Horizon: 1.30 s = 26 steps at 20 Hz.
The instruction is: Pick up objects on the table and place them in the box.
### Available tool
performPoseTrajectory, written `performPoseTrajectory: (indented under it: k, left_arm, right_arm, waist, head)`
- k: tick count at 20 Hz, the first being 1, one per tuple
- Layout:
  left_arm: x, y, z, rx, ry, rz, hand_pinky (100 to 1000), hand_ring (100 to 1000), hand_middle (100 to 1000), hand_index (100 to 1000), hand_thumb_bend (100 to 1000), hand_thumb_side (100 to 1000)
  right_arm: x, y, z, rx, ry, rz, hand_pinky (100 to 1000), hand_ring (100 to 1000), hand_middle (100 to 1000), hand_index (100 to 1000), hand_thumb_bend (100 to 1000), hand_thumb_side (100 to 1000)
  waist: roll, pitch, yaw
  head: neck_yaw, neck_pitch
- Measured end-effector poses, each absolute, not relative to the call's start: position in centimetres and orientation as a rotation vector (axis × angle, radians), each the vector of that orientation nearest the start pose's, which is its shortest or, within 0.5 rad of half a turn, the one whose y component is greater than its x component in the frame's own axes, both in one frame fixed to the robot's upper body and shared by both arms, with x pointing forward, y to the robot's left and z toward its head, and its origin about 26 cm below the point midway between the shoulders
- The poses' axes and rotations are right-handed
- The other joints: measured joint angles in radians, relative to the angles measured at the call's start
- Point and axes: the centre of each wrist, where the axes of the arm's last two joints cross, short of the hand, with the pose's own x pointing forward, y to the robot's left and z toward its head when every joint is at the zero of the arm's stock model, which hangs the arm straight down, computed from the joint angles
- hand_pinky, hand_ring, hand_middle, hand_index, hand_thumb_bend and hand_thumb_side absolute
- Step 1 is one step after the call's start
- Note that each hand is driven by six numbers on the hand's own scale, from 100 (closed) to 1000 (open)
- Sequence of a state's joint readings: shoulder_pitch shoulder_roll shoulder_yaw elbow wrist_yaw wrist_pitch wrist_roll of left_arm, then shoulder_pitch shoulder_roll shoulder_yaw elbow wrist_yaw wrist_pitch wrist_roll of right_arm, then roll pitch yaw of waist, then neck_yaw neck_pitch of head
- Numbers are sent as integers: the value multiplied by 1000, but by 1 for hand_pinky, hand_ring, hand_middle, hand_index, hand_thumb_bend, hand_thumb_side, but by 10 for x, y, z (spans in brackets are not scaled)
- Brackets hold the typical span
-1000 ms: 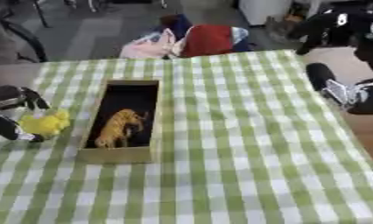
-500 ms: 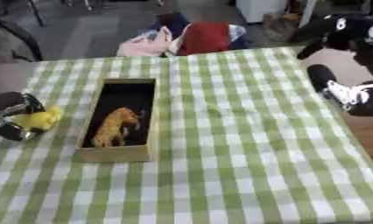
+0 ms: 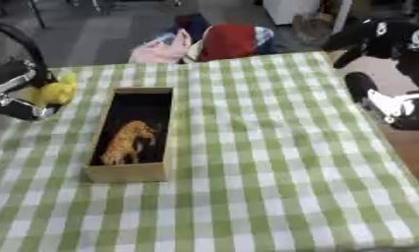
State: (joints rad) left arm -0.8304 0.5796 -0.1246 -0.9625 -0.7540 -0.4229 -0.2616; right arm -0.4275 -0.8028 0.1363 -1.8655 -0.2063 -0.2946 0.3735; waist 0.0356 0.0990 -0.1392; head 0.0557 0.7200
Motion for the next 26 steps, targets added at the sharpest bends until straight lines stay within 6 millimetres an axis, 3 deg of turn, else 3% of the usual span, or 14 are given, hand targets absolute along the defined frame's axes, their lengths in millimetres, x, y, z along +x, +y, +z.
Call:
performPoseTrajectory:
  k: [4,11,13,14,17,18,19,20,21,22,24,26]
  left_arm:
    - [467,317,188,816,-1681,-1510,583,508,480,619,100,120]
    - [475,283,163,750,-1667,-1590,625,552,531,671,100,120]
    - [476,280,157,742,-1637,-1625,652,588,576,721,136,114]
    - [476,280,155,742,-1615,-1644,671,621,616,756,210,107]
    - [476,282,151,754,-1561,-1682,693,652,657,784,375,218]
    - [476,283,150,758,-1550,-1685,710,676,684,797,477,333]
    - [476,284,150,762,-1542,-1688,712,679,686,798,486,346]
    - [475,285,149,763,-1538,-1687,724,696,707,806,585,463]
    - [475,287,149,764,-1534,-1682,731,706,717,808,621,507]
    - [474,290,150,769,-1529,-1679,741,723,736,813,702,629]
    - [473,296,154,777,-1528,-1665,765,756,769,826,767,763]
    - [472,302,156,778,-1527,-1653,773,767,781,831,777,808]
  right_arm:
    - [323,-299,250,8,-2200,1292,689,824,737,842,100,395]
    - [324,-293,252,41,-2198,1309,689,825,735,840,100,411]
    - [324,-293,252,43,-2197,1310,688,825,734,839,100,414]
    - [324,-292,251,45,-2197,1309,688,825,734,839,100,416]
    - [324,-292,251,48,-2197,1306,688,825,733,838,100,418]
    - [325,-292,251,47,-2196,1304,688,825,733,838,100,421]
    - [327,-292,252,46,-2197,1302,688,825,732,838,100,421]
    - [329,-291,252,48,-2198,1299,688,825,732,836,100,424]
    - [330,-291,251,49,-2196,1296,688,825,732,836,100,424]
    - [331,-291,250,52,-2193,1292,688,825,731,836,100,425]
    - [334,-291,248,54,-2190,1285,688,824,730,834,100,426]
    - [335,-292,246,54,-2184,1279,688,824,730,832,100,427]
  waist:
    - [2,6,-35]
    - [8,22,-75]
    - [9,24,-78]
    - [9,25,-78]
    - [9,25,-76]
    - [9,25,-75]
    - [9,25,-73]
    - [9,25,-70]
    - [8,25,-68]
    - [8,24,-65]
    - [6,24,-60]
    - [5,23,-55]
  head:
    - [16,-3]
    - [39,-10]
    - [40,-10]
    - [40,-11]
    - [40,-13]
    - [39,-13]
    - [39,-13]
    - [38,-13]
    - [38,-13]
    - [38,-13]
    - [36,-13]
    - [34,-13]
